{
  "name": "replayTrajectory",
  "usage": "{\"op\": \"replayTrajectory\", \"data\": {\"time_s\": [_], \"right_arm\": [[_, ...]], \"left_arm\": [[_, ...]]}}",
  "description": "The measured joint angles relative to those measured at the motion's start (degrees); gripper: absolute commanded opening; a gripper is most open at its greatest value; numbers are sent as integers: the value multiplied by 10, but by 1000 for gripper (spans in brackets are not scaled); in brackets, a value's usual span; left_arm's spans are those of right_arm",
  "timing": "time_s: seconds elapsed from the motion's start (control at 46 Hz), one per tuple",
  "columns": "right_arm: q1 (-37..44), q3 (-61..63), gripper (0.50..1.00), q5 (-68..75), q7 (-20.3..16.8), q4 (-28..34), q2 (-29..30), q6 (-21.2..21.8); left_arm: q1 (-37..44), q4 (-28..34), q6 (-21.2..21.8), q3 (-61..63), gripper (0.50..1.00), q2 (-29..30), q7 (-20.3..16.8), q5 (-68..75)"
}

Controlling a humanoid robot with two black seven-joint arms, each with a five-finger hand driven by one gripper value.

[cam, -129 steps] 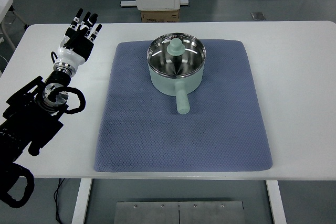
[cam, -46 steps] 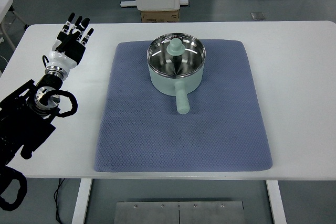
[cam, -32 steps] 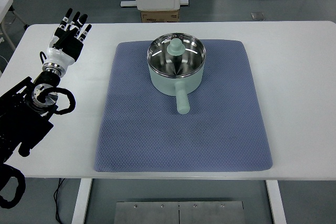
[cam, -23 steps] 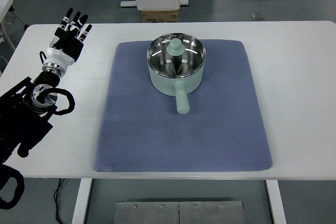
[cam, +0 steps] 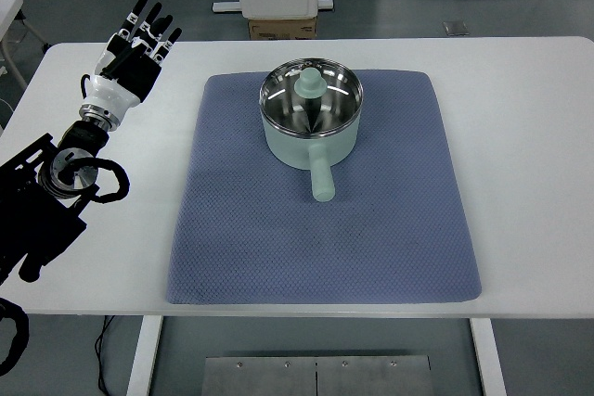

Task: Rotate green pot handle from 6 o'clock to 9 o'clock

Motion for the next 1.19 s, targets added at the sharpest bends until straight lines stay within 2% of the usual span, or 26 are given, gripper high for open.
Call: {"op": "replayTrajectory", "data": {"time_s": [0.369, 0.717, 1.195], "right_arm": [[0, 0, 1000, 0, 0, 0, 0, 0], [0, 0, 1000, 0, 0, 0, 0, 0], [0, 0, 1000, 0, 0, 0, 0, 0]], "left_arm": [[3, -44, -23, 0, 1000, 18, 1, 1], [8, -190, -19, -3, 1000, 58, -1, 41], [-3, -280, -21, -11, 1000, 91, -2, 132]]}}
